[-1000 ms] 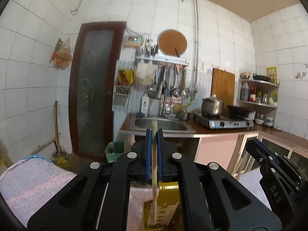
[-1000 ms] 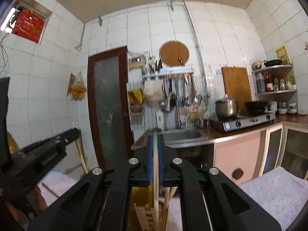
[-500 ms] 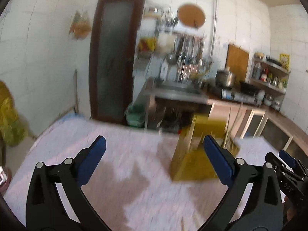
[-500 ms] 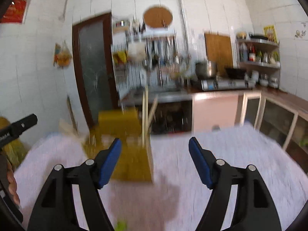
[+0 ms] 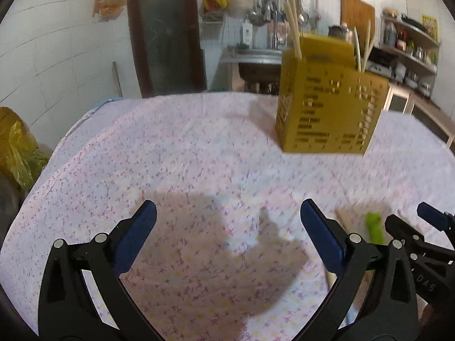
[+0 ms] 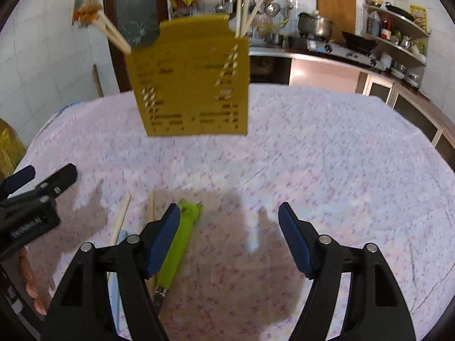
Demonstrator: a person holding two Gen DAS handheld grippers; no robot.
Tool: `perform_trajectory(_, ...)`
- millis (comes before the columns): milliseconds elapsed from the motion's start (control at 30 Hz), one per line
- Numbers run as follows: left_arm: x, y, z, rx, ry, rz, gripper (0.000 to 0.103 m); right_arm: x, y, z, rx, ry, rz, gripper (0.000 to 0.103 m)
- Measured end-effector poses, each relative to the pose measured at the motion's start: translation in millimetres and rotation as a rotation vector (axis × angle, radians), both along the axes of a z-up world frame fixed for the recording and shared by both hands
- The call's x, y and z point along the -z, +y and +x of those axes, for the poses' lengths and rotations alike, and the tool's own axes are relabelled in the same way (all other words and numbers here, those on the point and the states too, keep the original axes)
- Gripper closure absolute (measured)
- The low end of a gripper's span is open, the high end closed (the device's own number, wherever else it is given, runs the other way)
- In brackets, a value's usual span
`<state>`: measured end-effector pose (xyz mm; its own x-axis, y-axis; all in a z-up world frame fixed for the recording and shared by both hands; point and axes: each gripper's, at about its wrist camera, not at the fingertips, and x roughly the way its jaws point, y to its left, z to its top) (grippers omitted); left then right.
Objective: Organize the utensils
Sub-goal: 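Grasp the green frog-handled fork with the right tool while the left tool grasps a chopstick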
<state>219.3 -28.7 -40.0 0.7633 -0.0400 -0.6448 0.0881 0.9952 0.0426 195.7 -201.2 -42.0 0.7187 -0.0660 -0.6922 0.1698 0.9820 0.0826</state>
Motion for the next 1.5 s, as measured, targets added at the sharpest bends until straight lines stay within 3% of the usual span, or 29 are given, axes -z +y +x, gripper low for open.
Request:
perform_trajectory(233, 15, 2, 9, 0.003, 0.098, -0.062, 0.005, 7, 20, 6, -0.034, 0.068, 0.010, 0.057)
perform_trajectory(367, 17, 0, 10, -0.012, 0.107, -0.059, 0.005, 12, 24, 9, -0.063, 0.093, 0.056, 0.081)
perform_trajectory(533, 22, -2, 11, -0.011, 0.136, -0.035, 0.005, 9, 14, 3, -0.068, 0.079, 0.083, 0.086)
perform_trajectory(833, 23, -29, 6, 0.020, 0.187, -0.065, 0.006, 16, -48, -2, -0.071, 0.089, 0.165, 0.087)
perform_trajectory(1000, 28, -57, 7, 0.054, 0.200, 0.015, 0.006, 17, -64, -5, -0.042, 0.083, 0.163, 0.087)
perform_trajectory(1067, 35, -64, 11, 0.071, 0.235, 0.042, 0.014, 17, -65, -6, -0.043, 0.080, 0.166, 0.087)
perform_trajectory(1200, 34, -62, 9, 0.080, 0.228, 0.004, 0.024, 17, -64, -7, -0.039, 0.082, 0.152, 0.087)
perform_trajectory(1300, 31, -61, 6, 0.087, 0.219, -0.014, 0.044, 16, -65, -6, -0.031, 0.084, 0.159, 0.087)
perform_trajectory(1367, 29, -62, 6, 0.100, 0.225, -0.032, 0.064, 17, -64, -7, -0.026, 0.086, 0.158, 0.087)
perform_trajectory(1500, 29, -65, 5, 0.119, 0.232, -0.038, 0.072, 17, -63, -4, -0.019, 0.097, 0.143, 0.087)
